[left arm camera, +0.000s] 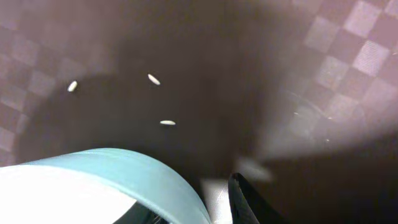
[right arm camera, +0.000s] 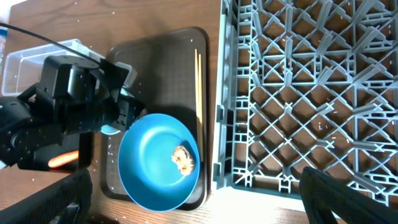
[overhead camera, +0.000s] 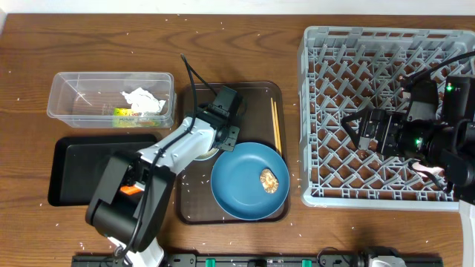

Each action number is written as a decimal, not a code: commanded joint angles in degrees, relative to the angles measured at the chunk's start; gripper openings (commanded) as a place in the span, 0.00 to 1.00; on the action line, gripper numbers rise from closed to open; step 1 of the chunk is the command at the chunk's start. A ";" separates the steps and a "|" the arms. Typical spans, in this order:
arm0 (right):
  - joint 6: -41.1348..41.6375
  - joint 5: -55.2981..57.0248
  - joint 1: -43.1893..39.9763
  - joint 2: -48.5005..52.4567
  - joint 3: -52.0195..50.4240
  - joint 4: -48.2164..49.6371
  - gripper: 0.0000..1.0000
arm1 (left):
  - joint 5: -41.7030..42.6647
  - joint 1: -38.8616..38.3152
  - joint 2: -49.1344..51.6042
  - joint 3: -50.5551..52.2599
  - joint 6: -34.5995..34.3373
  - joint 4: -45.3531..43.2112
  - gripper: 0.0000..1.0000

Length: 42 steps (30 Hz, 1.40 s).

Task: Sort waste into correct bins and load items into the dishwasher rack
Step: 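Reach the left gripper to the white rice bowl and grasp its rim, then tip the white bowl over the black tray to pour out the rice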

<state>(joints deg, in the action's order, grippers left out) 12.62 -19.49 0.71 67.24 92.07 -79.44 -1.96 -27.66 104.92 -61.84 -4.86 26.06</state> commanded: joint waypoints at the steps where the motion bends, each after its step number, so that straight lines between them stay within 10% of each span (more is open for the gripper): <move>1: 0.66 0.17 0.44 0.26 -0.04 0.13 0.99 | -1.55 0.09 1.27 -0.46 -0.11 -0.48 0.31; 7: 0.63 0.17 0.44 0.26 -0.04 -0.33 0.99 | -1.53 0.09 2.29 -0.66 -0.13 -0.24 0.06; 17: 0.63 0.17 0.44 0.26 -0.04 -0.31 0.99 | -1.55 0.11 -7.80 -6.86 -0.83 7.87 0.06; 25: 0.63 0.17 0.44 0.26 -0.04 -0.31 0.99 | -0.28 4.04 -19.26 -7.89 -15.02 17.79 0.06; 34: 0.63 0.17 0.44 0.26 -0.04 -0.52 0.99 | 21.40 28.04 -29.53 -7.72 -21.51 25.14 0.06; 42: 0.63 0.20 0.44 0.26 -0.04 -0.50 0.99 | 48.87 54.10 -29.05 -2.29 -10.27 23.89 0.06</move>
<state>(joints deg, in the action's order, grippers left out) 12.62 -19.46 0.71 67.29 92.07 -79.90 31.31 20.43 75.66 -67.07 -21.10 50.63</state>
